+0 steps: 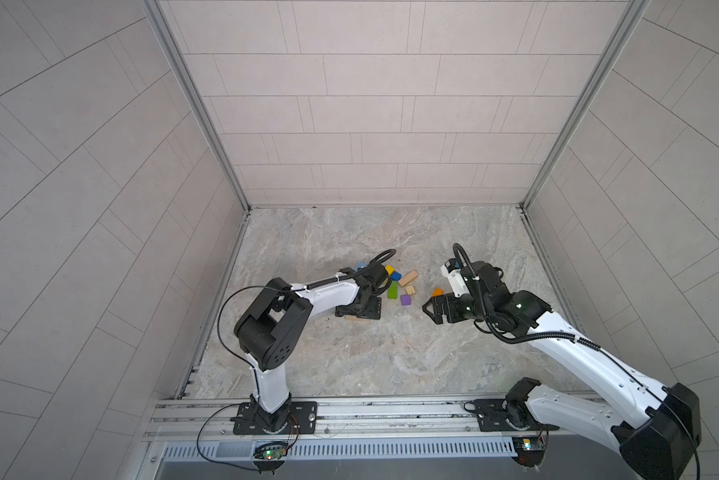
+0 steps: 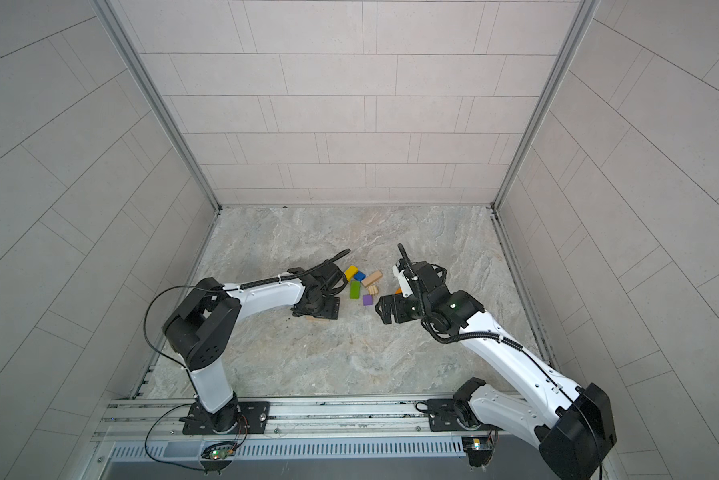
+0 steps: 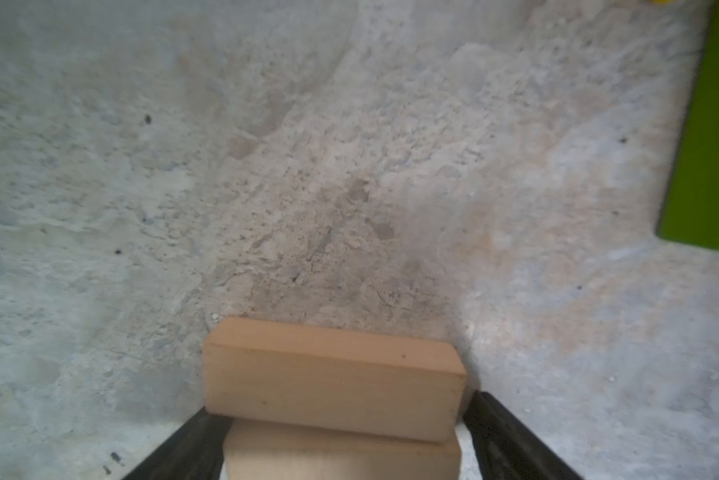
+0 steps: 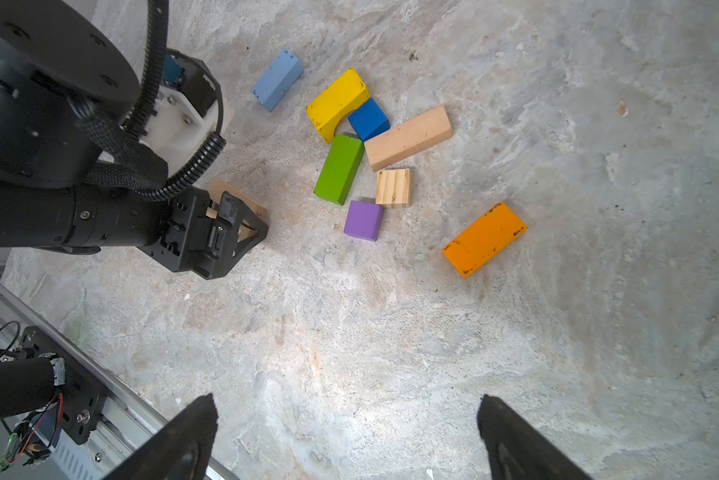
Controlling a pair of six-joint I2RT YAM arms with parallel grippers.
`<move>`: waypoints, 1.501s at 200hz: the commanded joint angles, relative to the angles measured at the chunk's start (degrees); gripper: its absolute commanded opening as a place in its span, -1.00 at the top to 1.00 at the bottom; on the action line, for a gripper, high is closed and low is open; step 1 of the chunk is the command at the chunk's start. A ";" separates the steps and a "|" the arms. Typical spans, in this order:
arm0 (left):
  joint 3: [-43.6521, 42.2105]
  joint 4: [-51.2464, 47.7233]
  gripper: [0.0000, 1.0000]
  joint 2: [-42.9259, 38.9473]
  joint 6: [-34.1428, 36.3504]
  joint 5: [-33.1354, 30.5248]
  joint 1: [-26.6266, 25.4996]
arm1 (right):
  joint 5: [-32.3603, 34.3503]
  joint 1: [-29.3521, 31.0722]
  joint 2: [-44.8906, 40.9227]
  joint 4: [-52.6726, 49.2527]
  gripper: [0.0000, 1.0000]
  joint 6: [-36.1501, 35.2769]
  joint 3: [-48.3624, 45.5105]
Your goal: Build the wood block tower
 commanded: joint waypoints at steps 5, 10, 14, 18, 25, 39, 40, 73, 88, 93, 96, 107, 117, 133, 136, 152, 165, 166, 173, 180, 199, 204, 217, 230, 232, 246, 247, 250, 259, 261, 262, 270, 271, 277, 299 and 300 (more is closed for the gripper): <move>-1.46 -2.79 -0.81 1.00 0.05 -1.67 0.47 | 0.60 0.35 0.40 -1.11 -0.98 -0.44 0.16; -1.59 -2.87 -0.81 0.65 -0.01 -1.70 0.48 | 0.60 0.35 0.42 -1.03 -0.98 -0.34 0.17; -1.68 -2.96 -0.81 0.39 0.00 -1.65 0.43 | 0.58 0.30 0.42 -0.87 -0.98 -0.34 0.14; -1.77 -3.16 -0.81 0.09 -0.01 -1.70 0.51 | 0.56 0.35 0.50 -0.82 -0.98 -0.29 0.09; -1.78 -3.59 -0.81 -0.39 -0.01 -1.79 0.49 | 0.51 0.36 0.63 -0.77 -0.98 -0.27 0.00; -1.63 -4.42 -0.85 -1.34 0.38 -1.92 0.48 | 0.37 0.37 0.74 -0.58 -0.98 -0.18 -0.14; -1.57 -4.48 -0.85 -1.43 0.45 -1.94 0.51 | 0.35 0.38 0.80 -0.54 -0.98 -0.18 -0.12; -0.71 -6.07 -0.95 -3.75 1.26 -2.66 0.50 | 0.06 0.30 1.12 -0.21 -0.98 0.09 -0.30; 0.26 -6.74 -0.96 -3.90 1.98 -3.20 0.46 | -0.02 0.37 1.12 -0.22 -0.98 0.08 -0.29; 0.56 -6.74 -0.96 -3.89 2.16 -3.10 0.48 | -0.02 0.45 1.11 -0.16 -0.98 0.15 -0.43; 0.78 -6.74 -0.97 -3.85 2.33 -3.10 0.54 | 0.01 0.44 1.12 -0.16 -0.98 0.17 -0.40; 1.55 -6.57 -0.97 -3.58 2.75 -2.80 0.54 | -0.05 0.41 1.04 -0.27 -0.98 0.17 -0.42; 2.31 -6.78 -0.97 -3.00 2.93 -2.54 0.48 | -0.06 0.40 1.04 -0.39 -0.98 0.17 -0.42; 3.30 -7.03 -0.97 -2.03 3.23 -1.99 0.52 | 0.02 0.42 0.86 -0.60 -0.98 0.09 -0.39; 3.38 -6.94 -0.97 -1.92 3.24 -1.81 0.48 | 0.03 0.42 0.78 -0.67 -0.98 0.09 -0.40; 3.64 -6.33 -0.97 -1.40 3.34 -1.05 0.52 | 0.31 0.42 0.42 -0.85 -0.98 0.00 -0.50; 3.88 -5.88 -0.97 -1.22 3.28 -0.77 0.54 | 0.36 0.42 0.25 -0.86 -0.99 0.00 -0.55; 3.90 -5.83 -0.97 -1.24 3.26 -0.75 0.55 | 0.39 0.44 0.24 -0.86 -0.99 0.00 -0.59; 4.11 -5.62 -0.97 -0.96 3.17 -0.90 0.54 | 0.41 0.43 0.24 -0.85 -0.98 0.13 -0.56; 4.53 -5.60 -0.97 -0.68 3.28 -0.89 0.48 | 0.25 0.44 0.37 -0.79 -0.98 0.13 -0.55; 5.81 -5.86 -0.97 0.44 3.46 -1.35 0.69 | 0.08 0.47 0.42 -0.69 -0.99 0.16 -0.56; 6.02 -5.86 -0.97 0.73 3.42 -1.35 0.78 | 0.11 0.41 0.42 -0.70 -0.98 0.17 -0.59; 6.66 -5.95 -0.97 1.31 3.41 -1.35 0.94 | 0.10 0.44 0.42 -0.78 -0.98 0.10 -0.43; 7.02 -5.83 -0.97 1.76 3.50 -1.32 1.01 | 0.21 0.42 0.33 -0.98 -0.98 0.08 -0.39; 7.10 -5.85 -0.97 1.80 3.55 -1.27 1.00 | 0.23 0.44 0.33 -1.00 -0.98 0.04 -0.38; 7.33 -6.16 -0.97 1.90 3.57 -1.00 1.01 | 0.33 0.44 0.32 -1.18 -0.98 -0.03 -0.48; 7.34 -6.19 -0.97 1.90 3.58 -0.95 1.05 | 0.33 0.46 0.28 -1.19 -0.98 -0.03 -0.51; 7.29 -6.26 -0.97 1.86 3.57 -0.87 1.00 | 0.48 0.46 0.28 -1.26 -0.98 -0.08 -0.39; 7.14 -6.63 -0.97 1.49 3.51 -0.58 1.02 | 0.36 0.49 0.27 -1.24 -0.99 -0.01 -0.43; 6.99 -6.69 -0.97 1.43 3.50 -0.57 1.06 | 0.34 0.49 0.25 -1.21 -0.98 0.06 -0.40; 6.91 -6.72 -0.97 1.36 3.50 -0.56 1.07 | 0.34 0.52 0.24 -1.25 -0.98 0.03 -0.39; 6.38 -6.73 -0.97 0.72 3.50 -0.21 1.04 | 0.25 0.47 0.28 -1.22 -0.99 0.04 -0.39; 6.30 -6.74 -0.97 0.61 3.50 -0.21 1.01 | 0.29 0.47 0.26 -1.17 -0.98 0.02 -0.38; 5.86 -6.89 -0.98 0.02 3.50 -0.04 0.99 | 0.36 0.45 0.33 -1.09 -0.99 0.01 -0.40; 4.29 -7.59 -1.00 -2.94 3.72 0.94 1.04 | 0.16 0.47 0.80 -0.81 -0.99 0.09 -0.19; 4.24 -7.61 -1.00 -3.02 3.74 0.99 1.02 | 0.07 0.51 0.83 -0.79 -0.99 0.09 -0.15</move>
